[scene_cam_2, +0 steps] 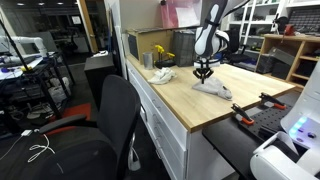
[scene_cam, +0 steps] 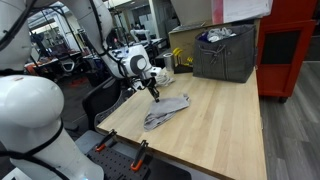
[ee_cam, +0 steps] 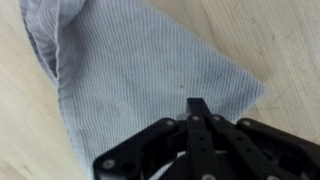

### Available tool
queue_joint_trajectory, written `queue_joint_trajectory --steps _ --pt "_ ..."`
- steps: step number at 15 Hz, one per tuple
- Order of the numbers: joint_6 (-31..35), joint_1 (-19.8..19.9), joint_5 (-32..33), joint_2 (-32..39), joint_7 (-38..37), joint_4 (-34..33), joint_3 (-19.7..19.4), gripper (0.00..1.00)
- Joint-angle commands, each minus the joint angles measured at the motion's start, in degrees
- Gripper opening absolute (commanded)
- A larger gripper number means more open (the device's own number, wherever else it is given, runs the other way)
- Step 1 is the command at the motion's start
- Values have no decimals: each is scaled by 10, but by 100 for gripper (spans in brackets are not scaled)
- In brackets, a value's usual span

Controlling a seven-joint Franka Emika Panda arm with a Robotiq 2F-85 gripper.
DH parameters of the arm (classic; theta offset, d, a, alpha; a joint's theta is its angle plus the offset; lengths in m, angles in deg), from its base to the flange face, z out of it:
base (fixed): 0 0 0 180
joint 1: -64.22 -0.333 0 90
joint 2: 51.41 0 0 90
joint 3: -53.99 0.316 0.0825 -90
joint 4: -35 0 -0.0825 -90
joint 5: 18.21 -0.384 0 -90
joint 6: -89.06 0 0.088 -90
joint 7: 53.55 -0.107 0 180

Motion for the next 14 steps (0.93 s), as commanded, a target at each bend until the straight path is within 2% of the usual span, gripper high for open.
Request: queue_joint_trajectory --steps 1,3,5,10,12,14 --pt "-5 -6 8 40 -14 -20 -5 0" --pt "-5 -14 13 72 -17 -37 -15 0" --pt "-8 0 -3 84 -4 -51 2 0" --pt "-17 89 -98 79 58 -83 122 0" --pt "-18 110 -136 90 83 -108 159 0" --pt "-19 116 -159 99 100 -126 177 0"
